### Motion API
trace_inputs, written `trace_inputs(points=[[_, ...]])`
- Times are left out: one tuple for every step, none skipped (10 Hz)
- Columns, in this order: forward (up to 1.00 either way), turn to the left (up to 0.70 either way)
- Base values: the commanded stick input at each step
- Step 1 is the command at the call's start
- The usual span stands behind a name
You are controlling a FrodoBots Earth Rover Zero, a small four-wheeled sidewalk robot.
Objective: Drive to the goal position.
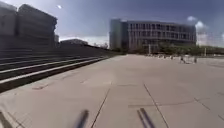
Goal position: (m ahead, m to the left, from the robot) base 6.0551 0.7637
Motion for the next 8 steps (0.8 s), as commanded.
trace_inputs(points=[[1.0, 0.0], [1.0, 0.0], [1.0, 0.0], [1.0, 0.0], [1.0, 0.0], [1.0, -0.02], [1.0, -0.05], [1.0, -0.08]])
